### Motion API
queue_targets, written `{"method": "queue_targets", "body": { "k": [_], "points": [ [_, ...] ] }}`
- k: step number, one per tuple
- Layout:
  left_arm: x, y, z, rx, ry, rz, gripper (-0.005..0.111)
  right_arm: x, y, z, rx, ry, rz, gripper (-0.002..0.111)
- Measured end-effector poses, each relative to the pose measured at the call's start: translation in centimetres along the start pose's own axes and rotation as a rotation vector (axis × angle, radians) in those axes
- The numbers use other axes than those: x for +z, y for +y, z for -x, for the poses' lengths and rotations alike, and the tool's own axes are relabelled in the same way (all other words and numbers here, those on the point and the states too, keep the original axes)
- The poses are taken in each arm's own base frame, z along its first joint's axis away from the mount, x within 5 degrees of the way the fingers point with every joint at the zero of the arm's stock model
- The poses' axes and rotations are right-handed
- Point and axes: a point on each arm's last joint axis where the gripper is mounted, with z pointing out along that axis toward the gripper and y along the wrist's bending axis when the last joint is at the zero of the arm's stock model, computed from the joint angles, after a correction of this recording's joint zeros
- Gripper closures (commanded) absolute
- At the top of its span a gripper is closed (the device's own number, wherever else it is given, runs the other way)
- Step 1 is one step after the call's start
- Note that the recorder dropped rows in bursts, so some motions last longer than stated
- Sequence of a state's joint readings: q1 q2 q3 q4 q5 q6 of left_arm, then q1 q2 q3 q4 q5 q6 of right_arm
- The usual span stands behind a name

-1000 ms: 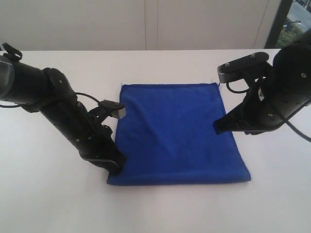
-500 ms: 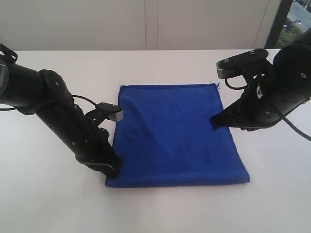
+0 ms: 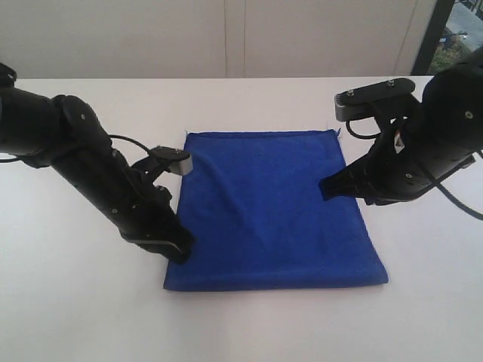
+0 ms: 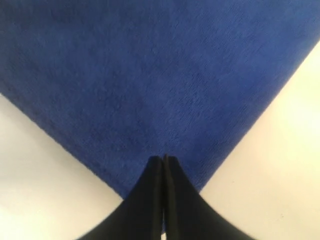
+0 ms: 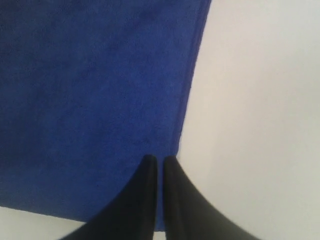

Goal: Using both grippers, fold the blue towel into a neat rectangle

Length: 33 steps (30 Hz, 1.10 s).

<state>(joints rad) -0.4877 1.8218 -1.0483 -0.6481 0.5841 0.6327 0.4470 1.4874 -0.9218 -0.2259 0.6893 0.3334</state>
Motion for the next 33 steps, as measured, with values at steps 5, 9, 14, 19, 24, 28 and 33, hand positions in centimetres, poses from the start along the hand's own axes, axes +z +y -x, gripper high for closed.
{"method": "queue_targets", "body": {
  "k": [5,9,14,19,24,28,33],
  "points": [
    [-2.7,-1.2,1.4,0.042,-0.097,0.016,0.107,1.2,0.8,-0.1,0.007,0.038,0.059,0.103],
    [-4.1,-1.8,1.7,0.067,-0.136,0.026,0.107,2.8,1.5,-0.2,0.023,0.073,0.111,0.103],
    [-4.5,-1.8,1.5,0.106,-0.125,0.056,0.107,5.3,2.2,-0.6,0.040,0.143,0.144,0.103],
    [-4.5,-1.7,1.4,0.126,-0.111,0.073,0.107,7.4,2.7,-1.2,0.050,0.216,0.155,0.103],
    [-4.5,-1.7,1.4,0.126,-0.111,0.073,0.107,8.9,3.1,-1.8,0.052,0.267,0.179,0.103],
    [-4.5,-1.7,1.4,0.128,-0.110,0.075,0.107,9.1,3.2,-1.9,0.049,0.272,0.182,0.103],
    [-4.7,-1.6,1.1,0.164,-0.085,0.097,0.107,7.6,3.0,-1.6,0.045,0.257,0.189,0.103]
  ]
}}
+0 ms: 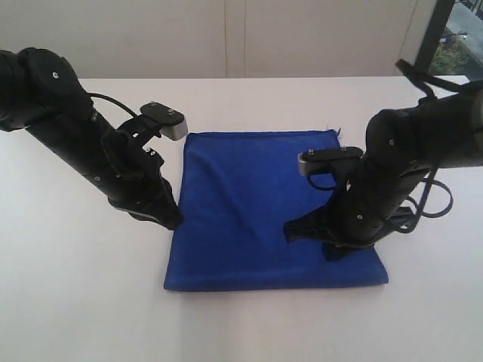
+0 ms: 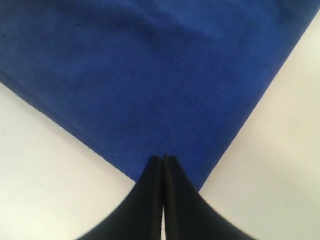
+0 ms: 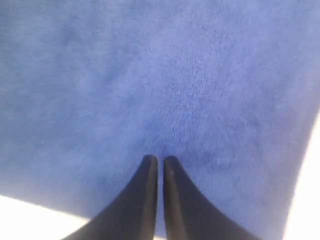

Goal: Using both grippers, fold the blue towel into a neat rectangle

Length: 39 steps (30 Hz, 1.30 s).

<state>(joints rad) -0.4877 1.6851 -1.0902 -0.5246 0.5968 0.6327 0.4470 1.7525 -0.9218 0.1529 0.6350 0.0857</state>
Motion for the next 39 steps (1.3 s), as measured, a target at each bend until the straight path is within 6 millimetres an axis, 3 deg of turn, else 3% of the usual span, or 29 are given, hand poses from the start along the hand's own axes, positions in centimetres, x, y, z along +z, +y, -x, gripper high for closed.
{"method": "queue_targets", "body": {
  "k": [7,12,18,22,26,31,39],
  "points": [
    [-2.5,-0.6,-0.5,0.135,0.043,0.065,0.107,-6.2,-0.5,-0.5,-0.200,-0.113,-0.089,0.103],
    [-3.4,-1.2,-1.0,0.307,0.089,0.062,0.107,-7.9,-0.8,-1.4,-0.439,-0.108,-0.139,0.103],
    [-1.5,-3.1,-1.8,0.511,0.127,0.027,0.107,-6.3,-1.4,-3.4,-0.689,0.008,-0.138,0.102],
    [0.1,-3.7,-2.5,0.554,0.145,0.020,0.106,-5.4,-1.7,-4.4,-0.774,0.039,-0.133,0.090],
    [1.5,-3.1,-2.6,0.546,0.164,0.022,0.092,-4.5,-1.8,-5.0,-0.854,0.015,-0.132,0.075],
    [2.4,-2.7,-2.6,0.542,0.164,0.035,0.072,-3.5,-2.0,-5.9,-1.005,0.014,-0.125,0.073],
    [4.0,-2.2,-2.9,0.557,0.195,0.000,0.068,-2.6,-2.1,-6.4,-1.092,-0.054,-0.135,0.073]
  ]
}}
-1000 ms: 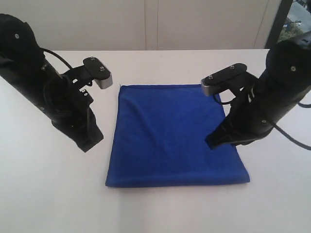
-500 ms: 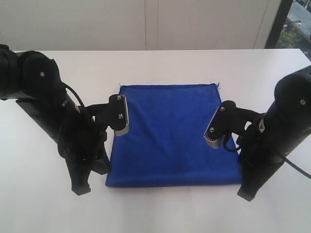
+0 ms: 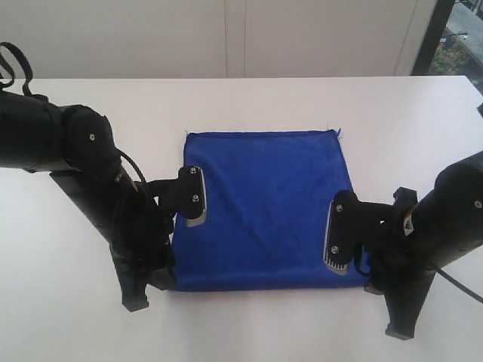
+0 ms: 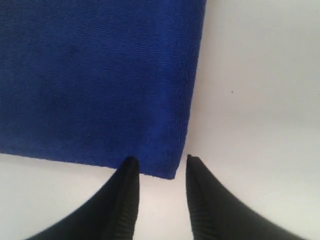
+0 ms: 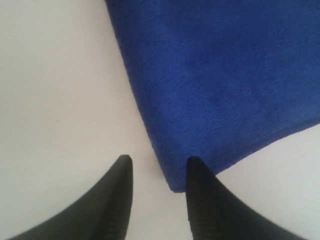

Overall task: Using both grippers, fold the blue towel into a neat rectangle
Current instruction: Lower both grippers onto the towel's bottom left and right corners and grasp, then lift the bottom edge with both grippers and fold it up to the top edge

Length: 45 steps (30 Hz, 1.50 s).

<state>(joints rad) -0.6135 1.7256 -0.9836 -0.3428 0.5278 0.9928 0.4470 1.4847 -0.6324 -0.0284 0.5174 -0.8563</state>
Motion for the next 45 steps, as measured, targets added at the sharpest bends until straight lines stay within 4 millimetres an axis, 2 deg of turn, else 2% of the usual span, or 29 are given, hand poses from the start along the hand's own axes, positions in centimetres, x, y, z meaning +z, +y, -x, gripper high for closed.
{"method": "queue_targets", "body": {
  "k": [9,20,24,28,33,35,38,45],
  "points": [
    [1.2,0.2,-0.1,0.017,0.000,-0.019,0.068,0.1,-0.1,0.1,0.002,-0.018,-0.018,0.073],
    [2.0,0.3,-0.2,0.019,0.003,-0.040,0.069,1.4,-0.2,0.2,0.001,-0.006,-0.001,0.077],
    [2.0,0.3,-0.2,0.021,0.004,-0.039,0.082,2.6,-0.1,0.2,0.001,0.017,0.027,0.083],
    [2.0,0.3,-0.2,0.023,0.004,-0.039,0.106,3.1,-0.1,0.2,-0.001,0.024,0.036,0.096],
    [2.0,0.2,-0.2,0.023,0.006,-0.046,0.107,3.1,0.0,0.1,-0.001,0.026,0.037,0.107],
    [2.0,0.1,-0.3,0.023,0.012,-0.062,0.107,3.0,0.0,0.1,0.001,0.025,0.038,0.108],
    [1.7,-0.4,-0.3,0.018,0.024,-0.102,0.107,2.2,0.2,0.0,0.014,0.029,0.051,0.108],
    [-1.4,-2.2,-0.3,-0.044,0.038,-0.191,0.107,-2.8,1.3,-0.6,0.060,-0.001,0.068,0.108]
  ]
}}
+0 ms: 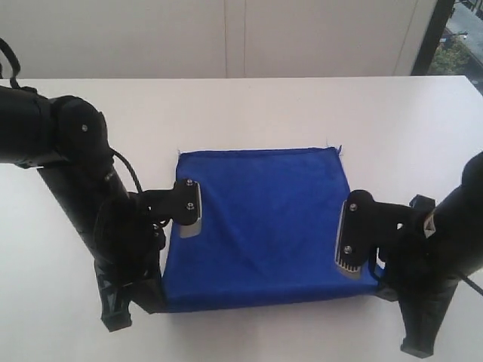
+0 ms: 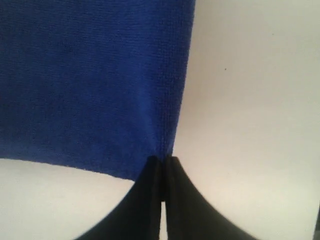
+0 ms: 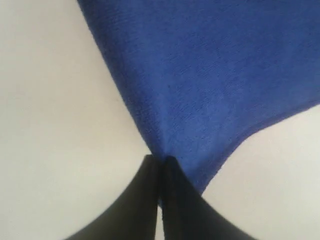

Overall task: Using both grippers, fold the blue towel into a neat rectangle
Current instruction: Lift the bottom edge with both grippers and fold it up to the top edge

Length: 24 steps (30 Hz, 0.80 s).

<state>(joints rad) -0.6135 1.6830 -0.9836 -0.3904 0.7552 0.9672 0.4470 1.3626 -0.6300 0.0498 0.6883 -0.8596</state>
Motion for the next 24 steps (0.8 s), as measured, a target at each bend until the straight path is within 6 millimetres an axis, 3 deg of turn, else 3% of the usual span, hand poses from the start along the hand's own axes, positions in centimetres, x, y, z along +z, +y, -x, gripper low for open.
{"method": "queue_targets", "body": {
  "k": [4,8,12,18,24],
  "points": [
    [-3.0,-0.3,0.9,-0.030,-0.044,0.090,0.107,-2.3,-0.5,0.5,-0.009,-0.129,-0.151,0.108],
    [-5.3,1.1,2.4,-0.095,-0.125,0.256,0.107,-2.8,-1.6,0.8,-0.018,-0.177,-0.286,0.108],
    [-6.4,2.6,2.6,-0.192,-0.172,0.379,0.107,-2.7,-2.6,1.2,0.022,-0.186,-0.354,0.108],
    [-5.5,5.4,3.2,-0.230,-0.268,0.512,0.107,-1.4,-6.2,3.3,0.082,-0.176,-0.367,0.108],
    [-6.1,7.2,3.9,-0.234,-0.368,0.630,0.107,-0.9,-9.9,4.1,0.158,-0.182,-0.402,0.108]
  ]
}}
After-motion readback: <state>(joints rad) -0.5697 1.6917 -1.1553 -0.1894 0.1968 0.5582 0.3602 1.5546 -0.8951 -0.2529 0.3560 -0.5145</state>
